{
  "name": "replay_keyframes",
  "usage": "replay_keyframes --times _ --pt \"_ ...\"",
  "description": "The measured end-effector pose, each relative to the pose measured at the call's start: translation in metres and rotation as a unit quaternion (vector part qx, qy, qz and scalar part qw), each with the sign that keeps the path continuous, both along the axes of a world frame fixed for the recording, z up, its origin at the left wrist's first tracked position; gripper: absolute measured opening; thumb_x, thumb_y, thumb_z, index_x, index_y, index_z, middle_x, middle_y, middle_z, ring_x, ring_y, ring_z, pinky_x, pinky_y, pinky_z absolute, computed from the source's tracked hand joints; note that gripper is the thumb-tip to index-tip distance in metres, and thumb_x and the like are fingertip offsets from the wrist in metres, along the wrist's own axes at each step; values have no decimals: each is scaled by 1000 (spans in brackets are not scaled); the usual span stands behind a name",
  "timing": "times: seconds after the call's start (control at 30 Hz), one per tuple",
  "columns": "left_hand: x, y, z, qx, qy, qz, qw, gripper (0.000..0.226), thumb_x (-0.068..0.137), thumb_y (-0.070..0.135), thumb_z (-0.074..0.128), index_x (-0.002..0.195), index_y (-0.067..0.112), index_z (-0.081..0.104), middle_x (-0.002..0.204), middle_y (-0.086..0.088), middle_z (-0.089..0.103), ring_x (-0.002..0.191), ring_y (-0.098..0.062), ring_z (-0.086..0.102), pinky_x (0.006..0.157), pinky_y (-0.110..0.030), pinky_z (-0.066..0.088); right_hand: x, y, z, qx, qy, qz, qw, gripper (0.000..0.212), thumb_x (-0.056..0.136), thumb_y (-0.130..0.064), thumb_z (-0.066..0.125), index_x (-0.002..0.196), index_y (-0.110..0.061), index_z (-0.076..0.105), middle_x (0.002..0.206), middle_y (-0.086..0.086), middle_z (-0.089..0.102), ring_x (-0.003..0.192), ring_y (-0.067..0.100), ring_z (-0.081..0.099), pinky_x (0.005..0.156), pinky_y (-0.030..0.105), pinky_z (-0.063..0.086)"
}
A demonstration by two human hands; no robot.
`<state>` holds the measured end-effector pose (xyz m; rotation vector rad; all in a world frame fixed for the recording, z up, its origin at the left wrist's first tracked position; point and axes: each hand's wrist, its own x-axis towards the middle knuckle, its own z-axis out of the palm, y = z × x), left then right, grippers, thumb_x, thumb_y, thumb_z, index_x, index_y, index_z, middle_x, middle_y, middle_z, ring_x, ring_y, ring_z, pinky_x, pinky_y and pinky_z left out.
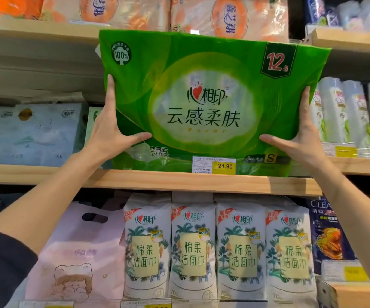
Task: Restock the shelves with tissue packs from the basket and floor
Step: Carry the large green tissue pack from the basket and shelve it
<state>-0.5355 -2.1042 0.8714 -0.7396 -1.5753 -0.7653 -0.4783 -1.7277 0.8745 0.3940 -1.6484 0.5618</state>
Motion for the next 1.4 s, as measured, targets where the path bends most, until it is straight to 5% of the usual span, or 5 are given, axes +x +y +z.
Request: replay_keyframes --times 0.47,0.63,0.8,1.23,1.4 --pt "-3 -2 7 -18 -62 1 998 133 58 49 77 145 29 -22 160 -4 9 144 -25 21 117 -44 20 4 -1 4 -24 -72 22 997 119 68 -37 77 146 -37 -13 157 -1 18 134 5 22 107 21 17" --pt "5 -4 15 -9 -50 23 998 142 49 52 78 144 29 -25 160 -8 3 146 -24 14 116 -46 18 10 -13 9 -30 -24 -53 998 125 62 -33 82 148 -31 -9 156 21 -9 146 29 -3 115 44 9" --pt "17 -3 17 -16 -72 79 994 138 49 47 83 138 46 -23 148 -28 23 135 -41 31 109 -53 27 19 -15 14 14 -27 -76 997 122 59 -28 85 148 -35 2 154 21 -21 145 33 -9 103 29 10" --pt "11 -9 27 -44 -79 93 992 137 46 55 81 145 41 -13 143 -20 42 123 -40 45 103 -45 36 16 -24 16 -8 -33 -126 991 119 56 -39 83 146 -45 6 157 18 -6 146 31 0 115 51 16" --pt "1 -4 38 -75 -174 108 976 132 52 58 78 145 43 -13 77 -12 58 77 -31 55 65 -36 42 1 -21 36 2 -123 -136 983 120 46 -53 77 145 -47 9 157 19 -1 146 30 2 115 57 14"
